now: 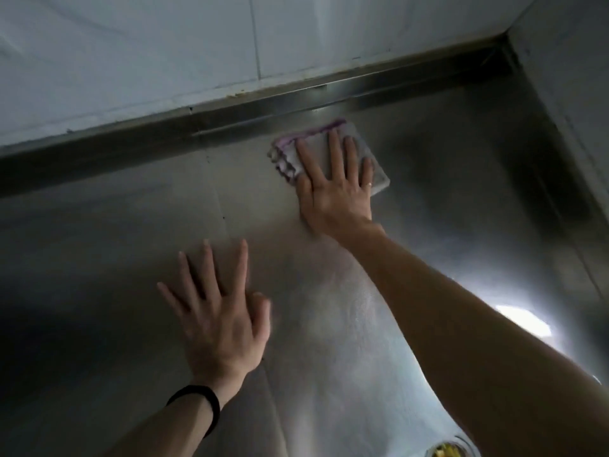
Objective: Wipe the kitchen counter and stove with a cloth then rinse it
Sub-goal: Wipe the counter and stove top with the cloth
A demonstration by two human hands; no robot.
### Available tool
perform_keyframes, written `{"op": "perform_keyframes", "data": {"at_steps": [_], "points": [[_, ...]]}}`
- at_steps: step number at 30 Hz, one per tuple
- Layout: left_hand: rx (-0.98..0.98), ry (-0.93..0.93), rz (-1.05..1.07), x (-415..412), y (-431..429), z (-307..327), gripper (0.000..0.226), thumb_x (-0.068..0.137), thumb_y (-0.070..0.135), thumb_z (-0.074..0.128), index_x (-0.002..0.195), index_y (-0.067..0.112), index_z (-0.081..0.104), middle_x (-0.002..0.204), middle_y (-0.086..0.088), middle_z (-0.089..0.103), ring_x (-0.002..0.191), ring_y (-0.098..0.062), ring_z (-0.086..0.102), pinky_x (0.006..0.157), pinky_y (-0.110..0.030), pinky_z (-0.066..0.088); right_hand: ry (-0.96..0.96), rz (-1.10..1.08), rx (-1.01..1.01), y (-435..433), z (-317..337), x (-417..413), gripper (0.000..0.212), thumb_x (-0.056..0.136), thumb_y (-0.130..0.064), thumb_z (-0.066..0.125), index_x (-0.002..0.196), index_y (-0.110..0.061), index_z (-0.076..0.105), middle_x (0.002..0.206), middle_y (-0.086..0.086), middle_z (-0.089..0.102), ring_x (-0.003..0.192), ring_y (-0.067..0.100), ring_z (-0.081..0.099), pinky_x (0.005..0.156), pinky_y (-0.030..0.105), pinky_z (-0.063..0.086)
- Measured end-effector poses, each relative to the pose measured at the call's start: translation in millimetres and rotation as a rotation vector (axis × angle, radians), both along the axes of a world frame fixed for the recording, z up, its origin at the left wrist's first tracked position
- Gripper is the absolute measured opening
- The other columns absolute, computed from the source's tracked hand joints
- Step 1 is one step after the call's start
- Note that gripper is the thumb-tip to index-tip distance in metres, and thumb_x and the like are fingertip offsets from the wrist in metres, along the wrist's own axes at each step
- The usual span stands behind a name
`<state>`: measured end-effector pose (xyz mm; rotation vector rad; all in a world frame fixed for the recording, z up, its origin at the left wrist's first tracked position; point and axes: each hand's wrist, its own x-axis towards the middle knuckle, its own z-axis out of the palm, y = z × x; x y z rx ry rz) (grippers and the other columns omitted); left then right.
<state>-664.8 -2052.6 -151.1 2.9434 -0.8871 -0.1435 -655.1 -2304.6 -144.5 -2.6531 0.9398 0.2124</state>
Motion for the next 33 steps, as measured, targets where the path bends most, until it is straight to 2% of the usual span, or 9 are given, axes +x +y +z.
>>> {"op": "perform_keyframes", "data": {"at_steps": [4, 8, 17, 19, 21, 23, 25, 28, 33], "points": [[-0.004, 0.011, 0.011, -1, -4, 4, 0.078, 0.087, 0.044, 0.044, 0.163, 0.032, 0.033, 0.170, -0.019, 0.025, 0.155, -0.051, 0.020, 0.121, -0.077, 0.009, 0.030, -0.047, 0.028, -18, 0, 49, 0.060, 0.105, -0.055, 0.014, 0.163, -0.048, 0.000, 0.174, 0.007, -0.014, 0.160, 0.032, -0.016, 0.125, 0.057, -0.016], [0.005, 0.029, -0.003, -3, -3, 7, 0.077, 0.088, 0.046, 0.042, 0.163, 0.032, 0.033, 0.171, -0.019, 0.024, 0.156, -0.051, 0.019, 0.121, -0.077, 0.010, -0.022, -0.024, 0.028, -11, 5, 28, 0.059, 0.106, -0.054, 0.015, 0.164, -0.046, 0.001, 0.174, 0.008, -0.014, 0.160, 0.031, -0.016, 0.126, 0.055, -0.014], [0.052, 0.152, -0.003, -4, -8, 20, 0.080, 0.088, 0.049, 0.026, 0.166, 0.032, 0.025, 0.174, -0.019, 0.013, 0.159, -0.050, 0.007, 0.121, -0.077, 0.003, -0.020, -0.157, 0.005, 78, 20, -173, 0.060, 0.109, -0.052, 0.026, 0.164, -0.047, 0.000, 0.175, 0.006, -0.009, 0.161, 0.032, -0.007, 0.128, 0.057, 0.003], [0.084, 0.202, 0.007, -2, -11, 27, 0.083, 0.087, 0.051, 0.020, 0.167, 0.027, 0.022, 0.173, -0.022, 0.010, 0.158, -0.052, 0.005, 0.120, -0.078, 0.003, -0.003, -0.209, 0.014, 109, 26, -225, 0.062, 0.108, -0.051, 0.028, 0.165, -0.043, 0.005, 0.175, 0.007, -0.006, 0.161, 0.033, -0.004, 0.128, 0.059, 0.011], [0.104, 0.202, -0.139, 4, -16, 36, 0.085, 0.087, 0.049, 0.024, 0.165, 0.015, 0.026, 0.169, -0.027, 0.019, 0.154, -0.057, 0.015, 0.117, -0.082, 0.010, 0.024, -0.251, 0.029, 134, 31, -262, 0.064, 0.105, -0.052, 0.029, 0.165, -0.042, 0.011, 0.176, 0.006, -0.004, 0.162, 0.032, 0.000, 0.127, 0.057, 0.017], [0.075, 0.134, -0.444, 9, -31, 41, 0.079, 0.089, 0.044, 0.034, 0.162, 0.011, 0.033, 0.165, -0.024, 0.031, 0.150, -0.056, 0.029, 0.115, -0.083, 0.019, 0.059, -0.262, 0.051, 143, 32, -276, 0.065, 0.104, -0.053, 0.027, 0.165, -0.042, 0.008, 0.175, 0.003, -0.009, 0.162, 0.030, -0.005, 0.126, 0.053, 0.011], [0.039, 0.091, -0.575, 6, -60, 44, 0.076, 0.092, 0.043, 0.038, 0.163, 0.019, 0.031, 0.166, -0.019, 0.030, 0.150, -0.054, 0.030, 0.116, -0.081, 0.020, 0.092, -0.283, 0.087, 140, 31, -270, 0.065, 0.103, -0.059, 0.017, 0.162, -0.048, -0.007, 0.172, -0.001, -0.027, 0.159, 0.026, -0.023, 0.129, 0.050, -0.004], [0.054, 0.182, -0.429, -8, -103, 41, 0.077, 0.094, 0.048, 0.033, 0.167, 0.026, 0.019, 0.172, -0.013, 0.019, 0.155, -0.049, 0.018, 0.119, -0.077, 0.016, 0.101, -0.370, 0.102, 121, 27, -252, 0.064, 0.099, -0.063, 0.004, 0.157, -0.053, -0.021, 0.166, -0.003, -0.039, 0.153, 0.024, -0.037, 0.127, 0.052, -0.013], [0.071, 0.143, -0.398, -23, -106, 14, 0.077, 0.097, 0.052, 0.031, 0.168, 0.028, 0.014, 0.176, -0.013, 0.009, 0.160, -0.049, 0.004, 0.120, -0.078, 0.006, 0.039, -0.413, 0.038, 17, 18, -244, 0.061, 0.102, -0.063, 0.010, 0.160, -0.055, -0.008, 0.174, 0.002, -0.018, 0.159, 0.028, -0.019, 0.126, 0.050, -0.014]]}}
